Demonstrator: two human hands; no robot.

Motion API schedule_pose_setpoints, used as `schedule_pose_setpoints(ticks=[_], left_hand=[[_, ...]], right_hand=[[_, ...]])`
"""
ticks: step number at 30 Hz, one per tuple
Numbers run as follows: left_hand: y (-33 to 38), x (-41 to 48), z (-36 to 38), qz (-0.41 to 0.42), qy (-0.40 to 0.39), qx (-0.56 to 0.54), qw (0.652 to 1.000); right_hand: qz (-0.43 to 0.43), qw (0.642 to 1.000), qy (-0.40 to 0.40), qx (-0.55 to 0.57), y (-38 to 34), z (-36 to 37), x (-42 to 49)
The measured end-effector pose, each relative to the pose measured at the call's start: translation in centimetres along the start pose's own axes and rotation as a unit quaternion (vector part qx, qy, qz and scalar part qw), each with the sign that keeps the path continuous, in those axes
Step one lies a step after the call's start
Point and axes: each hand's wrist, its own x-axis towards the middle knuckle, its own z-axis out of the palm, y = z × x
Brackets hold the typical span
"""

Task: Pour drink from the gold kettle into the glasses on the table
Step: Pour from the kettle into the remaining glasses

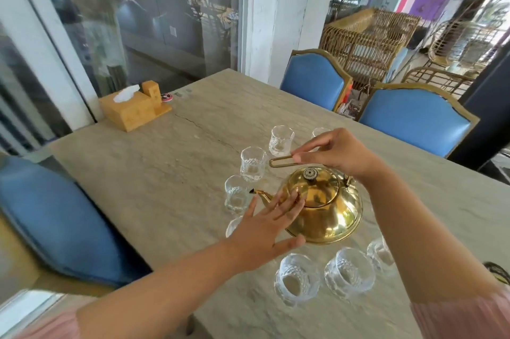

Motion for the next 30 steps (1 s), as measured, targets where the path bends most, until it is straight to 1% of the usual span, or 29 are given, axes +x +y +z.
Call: schedule_pose_setpoints(ticks=[4,7,11,14,17,21,27,30], left_hand=[[0.1,-0.8,0.5,-0.026,0.01,-0.005,1.0],[0.9,-1.2,1.3,-0.037,0.02,-0.031,0.999],[1.6,-2.4,2.1,-0.044,0.048,-0.064,0.996],[0.8,-3.8,2.5,-0.084,0.09,-0.08,0.989],[-0.6,-5.1,3.0,-0.125,0.156,-0.122,0.972],[-2.0,-6.4,3.0,-0.176,0.228,-0.196,0.937],[-3.0,-7.0,2.6,-0.228,0.261,-0.244,0.906],[-3.2,-7.1,2.5,-0.227,0.262,-0.253,0.903]], right_hand=[[-0.025,0.999,-0.027,-0.003,-0.1,0.2,0.3],[-0.038,0.998,-0.052,-0.011,-0.9,0.5,0.0],[-0.064,0.994,-0.08,-0.035,-1.6,0.8,-0.1],[-0.066,0.994,-0.084,-0.038,-1.8,1.0,-0.2],[-0.071,0.991,-0.099,-0.052,-2.1,1.3,-0.3],[-0.066,0.988,-0.116,-0.081,-2.3,1.8,-0.4],[-0.076,0.978,-0.153,-0.116,-2.6,2.7,-0.2],[-0.077,0.976,-0.157,-0.133,-2.8,3.0,-0.2]])
